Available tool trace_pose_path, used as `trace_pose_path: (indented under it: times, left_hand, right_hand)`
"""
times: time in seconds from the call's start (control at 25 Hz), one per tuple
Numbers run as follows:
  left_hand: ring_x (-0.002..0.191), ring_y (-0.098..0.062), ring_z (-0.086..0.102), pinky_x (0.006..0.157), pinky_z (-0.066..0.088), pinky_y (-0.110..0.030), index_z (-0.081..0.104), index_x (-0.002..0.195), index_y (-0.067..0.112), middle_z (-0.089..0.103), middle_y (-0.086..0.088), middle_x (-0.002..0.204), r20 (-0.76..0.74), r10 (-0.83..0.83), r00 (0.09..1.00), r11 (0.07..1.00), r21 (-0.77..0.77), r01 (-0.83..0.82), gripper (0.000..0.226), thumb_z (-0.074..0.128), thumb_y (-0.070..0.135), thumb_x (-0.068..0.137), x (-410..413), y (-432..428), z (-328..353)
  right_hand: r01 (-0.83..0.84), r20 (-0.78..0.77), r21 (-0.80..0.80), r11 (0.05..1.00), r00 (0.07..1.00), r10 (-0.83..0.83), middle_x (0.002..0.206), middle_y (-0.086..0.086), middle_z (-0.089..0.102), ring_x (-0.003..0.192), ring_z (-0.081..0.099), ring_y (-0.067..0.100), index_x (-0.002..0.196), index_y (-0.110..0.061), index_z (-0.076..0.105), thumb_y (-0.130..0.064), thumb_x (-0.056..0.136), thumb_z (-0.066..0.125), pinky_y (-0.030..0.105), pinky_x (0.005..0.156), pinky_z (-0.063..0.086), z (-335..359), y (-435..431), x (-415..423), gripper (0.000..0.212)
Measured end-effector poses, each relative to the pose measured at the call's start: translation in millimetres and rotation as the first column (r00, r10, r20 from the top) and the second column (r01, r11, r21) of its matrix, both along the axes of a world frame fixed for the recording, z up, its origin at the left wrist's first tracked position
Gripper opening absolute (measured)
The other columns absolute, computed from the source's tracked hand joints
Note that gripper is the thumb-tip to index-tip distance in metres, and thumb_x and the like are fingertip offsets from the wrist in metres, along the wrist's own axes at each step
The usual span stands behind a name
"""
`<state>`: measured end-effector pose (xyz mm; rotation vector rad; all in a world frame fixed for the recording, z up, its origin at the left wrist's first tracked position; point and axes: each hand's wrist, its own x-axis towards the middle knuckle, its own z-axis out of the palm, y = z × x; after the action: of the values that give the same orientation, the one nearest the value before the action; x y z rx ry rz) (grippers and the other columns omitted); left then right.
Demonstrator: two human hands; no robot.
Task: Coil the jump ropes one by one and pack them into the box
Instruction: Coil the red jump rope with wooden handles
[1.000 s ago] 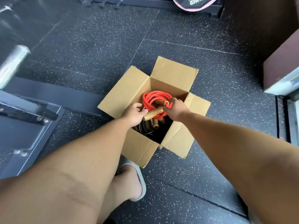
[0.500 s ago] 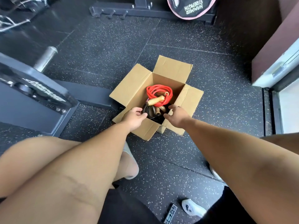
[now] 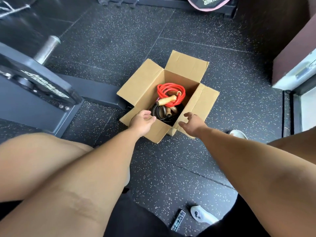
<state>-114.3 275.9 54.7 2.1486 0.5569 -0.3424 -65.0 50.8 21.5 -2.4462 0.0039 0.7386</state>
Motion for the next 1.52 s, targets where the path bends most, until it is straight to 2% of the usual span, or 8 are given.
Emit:
trace_pose_path:
  times: [0.28, 0.44, 0.68, 0.84, 0.96, 1.16, 1.32, 1.52]
  left_hand:
    - [0.129, -0.032, 0.047, 0.104, 0.043, -0.042, 0.038, 0.147, 0.023, 0.035, -0.007, 0.151, -0.128, 0.201, 0.971, 0.957, 0.236, -0.167, 0.07, 0.068, 0.044, 0.087, -16.3, 28.3, -16.8]
    - [0.129, -0.035, 0.047, 0.106, 0.04, -0.042, 0.013, 0.153, 0.01, 0.039, -0.014, 0.15, -0.294, 0.418, 0.86, 0.903, 0.032, -0.428, 0.088, 0.068, 0.038, 0.09, -19.9, 32.8, -25.3]
    - [0.106, -0.03, 0.059, 0.083, 0.041, -0.033, 0.055, 0.124, 0.006, 0.024, -0.002, 0.16, 0.014, 0.318, 0.948, 0.946, 0.068, -0.318, 0.034, 0.049, 0.027, 0.098, 9.5, 25.3, -22.9]
    - [0.102, -0.017, 0.06, 0.084, 0.04, -0.03, 0.029, 0.151, 0.02, 0.065, 0.01, 0.114, 0.093, 0.388, 0.917, 0.916, -0.146, -0.373, 0.057, 0.046, 0.022, 0.097, 41.1, 14.5, -17.6]
    - [0.102, -0.013, 0.06, 0.087, 0.044, -0.031, 0.035, 0.148, 0.022, 0.064, 0.012, 0.119, 0.119, 0.353, 0.928, 0.933, -0.114, -0.341, 0.052, 0.047, 0.023, 0.097, 54.3, 13.2, -24.9]
    - [0.12, -0.014, 0.053, 0.103, 0.044, -0.036, 0.042, 0.142, 0.027, 0.051, 0.007, 0.139, 0.176, 0.162, 0.971, 0.984, 0.049, -0.174, 0.048, 0.054, 0.028, 0.096, 75.1, 12.4, -61.5]
    - [0.139, -0.024, 0.026, 0.114, 0.031, -0.046, 0.035, 0.148, 0.035, 0.026, 0.005, 0.158, 0.067, -0.209, 0.976, 0.933, 0.312, 0.178, 0.072, 0.062, 0.058, 0.086, 94.3, 2.0, -95.4]
    - [0.14, -0.033, 0.015, 0.114, 0.029, -0.047, 0.033, 0.149, 0.039, 0.011, 0.003, 0.164, -0.095, -0.255, 0.962, 0.858, 0.437, 0.271, 0.075, 0.063, 0.06, 0.084, 109.7, -6.7, -123.6]
  right_hand:
    - [-0.052, 0.032, 0.004, 0.999, 0.998, 0.051, 0.142, 0.018, 0.05, 0.128, 0.053, 0.032, 0.148, -0.011, 0.04, -0.039, 0.097, 0.059, 0.033, 0.105, 0.039, 0.1, 8.2, 14.5, 0.061]
    - [-0.076, 0.022, -0.037, 0.996, 0.997, 0.077, 0.144, 0.015, 0.05, 0.13, 0.052, 0.032, 0.147, -0.014, 0.041, -0.038, 0.096, 0.06, 0.035, 0.107, 0.041, -2.6, 13.7, 30.6, 0.06]
    - [-0.241, 0.051, -0.126, 0.962, 0.967, 0.249, 0.152, 0.012, 0.042, 0.135, 0.042, 0.038, 0.151, -0.021, 0.037, -0.036, 0.097, 0.052, 0.048, 0.11, 0.039, -9.0, 52.6, 61.8, 0.058]
    - [-0.366, 0.006, -0.198, 0.909, 0.927, 0.375, 0.168, -0.003, 0.014, 0.151, 0.017, 0.035, 0.158, -0.029, 0.024, -0.023, 0.096, 0.044, 0.055, 0.118, 0.023, -13.9, 85.8, 94.5, 0.066]
    - [-0.434, -0.074, -0.228, 0.872, 0.9, 0.429, 0.16, 0.007, 0.033, 0.146, 0.026, 0.033, 0.15, -0.028, 0.042, -0.018, 0.096, 0.045, 0.048, 0.115, 0.028, -23.4, 101.9, 117.3, 0.055]
    - [-0.055, -0.319, 0.178, 0.983, 0.941, 0.111, 0.097, 0.003, 0.066, 0.088, 0.058, 0.016, 0.104, -0.008, 0.072, -0.011, 0.097, 0.056, 0.02, 0.071, 0.046, -49.9, 84.2, 140.2, 0.017]
    - [0.385, -0.381, 0.398, 0.832, 0.895, -0.232, 0.091, 0.008, 0.075, 0.08, 0.066, 0.024, 0.093, -0.015, 0.077, -0.03, 0.065, 0.068, 0.03, 0.068, 0.048, -47.9, 53.9, 171.4, 0.032]
    - [0.28, 0.383, 0.034, 0.959, 0.883, -0.271, 0.124, 0.007, 0.061, 0.117, 0.056, 0.025, 0.128, -0.013, 0.06, -0.024, 0.084, 0.059, 0.033, 0.101, 0.042, -62.6, 17.4, 209.4, 0.045]
